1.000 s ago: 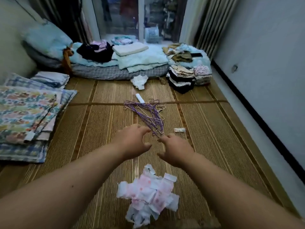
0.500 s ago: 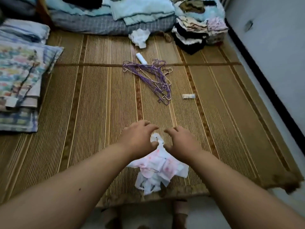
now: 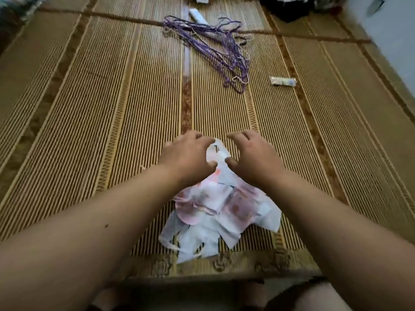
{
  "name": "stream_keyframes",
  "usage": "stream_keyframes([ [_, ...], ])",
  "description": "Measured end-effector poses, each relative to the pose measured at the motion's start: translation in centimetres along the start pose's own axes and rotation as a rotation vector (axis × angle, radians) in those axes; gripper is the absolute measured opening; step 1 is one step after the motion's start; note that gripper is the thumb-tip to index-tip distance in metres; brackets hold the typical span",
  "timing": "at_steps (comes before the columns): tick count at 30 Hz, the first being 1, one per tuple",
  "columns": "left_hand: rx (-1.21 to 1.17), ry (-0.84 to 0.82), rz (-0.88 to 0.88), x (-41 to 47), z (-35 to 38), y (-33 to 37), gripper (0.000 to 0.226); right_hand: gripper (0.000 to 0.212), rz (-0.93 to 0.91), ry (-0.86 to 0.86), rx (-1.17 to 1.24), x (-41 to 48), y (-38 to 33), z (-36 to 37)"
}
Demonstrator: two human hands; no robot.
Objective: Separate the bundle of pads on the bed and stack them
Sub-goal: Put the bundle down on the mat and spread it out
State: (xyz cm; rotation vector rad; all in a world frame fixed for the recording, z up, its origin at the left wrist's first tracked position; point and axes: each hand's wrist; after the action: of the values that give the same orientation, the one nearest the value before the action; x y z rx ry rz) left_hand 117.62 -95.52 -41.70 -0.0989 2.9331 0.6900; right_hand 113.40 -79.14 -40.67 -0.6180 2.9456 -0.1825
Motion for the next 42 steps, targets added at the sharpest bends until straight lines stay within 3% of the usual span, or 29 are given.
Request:
stream_keyframes([
  [9,0.071,0.181,0.09,-3.6,3.4,-0.3,0.066,0.062,-0.069,0.197,-0.057,-4.0,-1.0,3.1],
  [16,0.075,0.234,0.145,-11.5,2.5,3.4,0.067,0.063,-0.106,0.282,-0.102,-12.5,-2.1,1.0],
  [23,0.068,0.39,0.228,-17.1,0.0,4.8,0.066,0.062,-0.122,0.361,-0.098,-17.8,-1.7,-1.2],
  [26,0.104,0.351,0.207,-17.8,1.8,2.9,0.066,0.061,-0.106,0.356,-0.073,-18.2,-0.7,0.9],
  [31,0.147,0.161,0.068,-16.1,6.1,-0.5,0.069,0.063,-0.099,0.162,-0.069,-16.7,0.0,6.5],
  [37,0.071,0.072,0.13,-11.6,8.5,-2.6,0.065,0.054,-0.134,0.029,-0.106,-12.8,-0.4,9.6],
  [42,-0.013,0.044,0.141,-10.2,9.7,-3.3,0.057,0.027,-0.113,0.066,0.028,-11.7,-1.0,10.1],
])
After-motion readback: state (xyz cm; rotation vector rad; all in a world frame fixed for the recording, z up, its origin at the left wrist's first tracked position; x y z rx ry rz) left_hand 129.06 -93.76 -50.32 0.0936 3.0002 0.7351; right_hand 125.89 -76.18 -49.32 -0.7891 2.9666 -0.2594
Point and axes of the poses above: each hand's wrist, its own x-axis towards the middle knuckle, its own z-axis out of the palm, y = z × x, and after that the axes turned 5 degrees about -x, right-handed
